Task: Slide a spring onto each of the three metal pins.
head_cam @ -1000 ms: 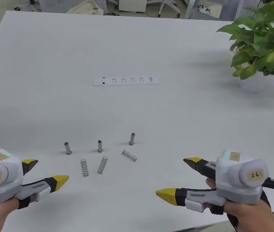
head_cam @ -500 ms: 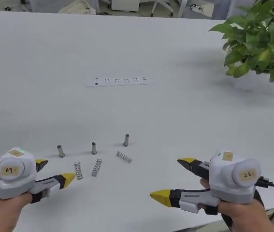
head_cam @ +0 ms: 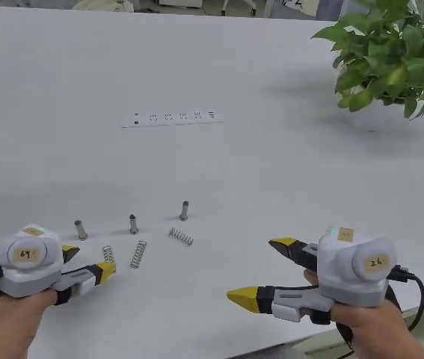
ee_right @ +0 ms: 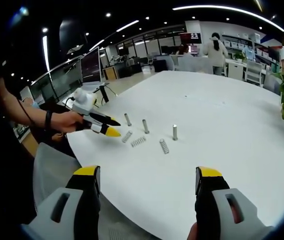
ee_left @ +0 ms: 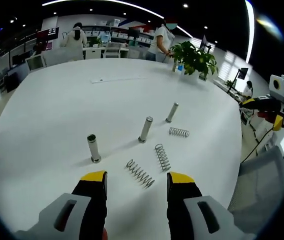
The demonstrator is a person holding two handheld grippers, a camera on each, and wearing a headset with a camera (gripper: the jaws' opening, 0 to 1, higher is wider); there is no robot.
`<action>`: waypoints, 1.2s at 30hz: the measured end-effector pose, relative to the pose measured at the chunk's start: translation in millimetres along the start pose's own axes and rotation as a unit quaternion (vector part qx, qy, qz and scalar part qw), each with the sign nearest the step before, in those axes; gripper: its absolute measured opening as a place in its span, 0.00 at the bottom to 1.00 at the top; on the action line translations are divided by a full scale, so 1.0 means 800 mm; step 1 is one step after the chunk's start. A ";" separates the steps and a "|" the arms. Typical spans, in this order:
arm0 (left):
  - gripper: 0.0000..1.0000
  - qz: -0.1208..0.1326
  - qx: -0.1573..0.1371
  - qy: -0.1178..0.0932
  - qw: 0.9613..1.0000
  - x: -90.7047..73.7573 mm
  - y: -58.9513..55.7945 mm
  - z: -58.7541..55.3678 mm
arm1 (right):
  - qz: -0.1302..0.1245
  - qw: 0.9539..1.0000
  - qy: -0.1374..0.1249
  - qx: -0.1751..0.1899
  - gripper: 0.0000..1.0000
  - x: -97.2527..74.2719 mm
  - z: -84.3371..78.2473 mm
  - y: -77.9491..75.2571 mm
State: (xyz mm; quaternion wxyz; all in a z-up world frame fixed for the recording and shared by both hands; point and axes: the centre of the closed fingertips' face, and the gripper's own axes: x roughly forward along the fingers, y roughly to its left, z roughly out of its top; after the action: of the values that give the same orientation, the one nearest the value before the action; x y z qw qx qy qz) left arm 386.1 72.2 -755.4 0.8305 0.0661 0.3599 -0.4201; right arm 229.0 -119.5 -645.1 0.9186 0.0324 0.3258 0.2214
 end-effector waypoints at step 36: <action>0.16 0.046 0.087 0.048 0.994 0.026 0.008 -0.022 | -0.011 1.000 0.003 0.013 0.76 -0.005 -0.008 -0.011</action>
State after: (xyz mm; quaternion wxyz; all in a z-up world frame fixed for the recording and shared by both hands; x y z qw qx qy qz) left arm 389.3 69.9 -783.4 0.8214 0.1749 0.3582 -0.4079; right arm 226.2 -129.6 -649.5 0.9194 0.0402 0.3319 0.2070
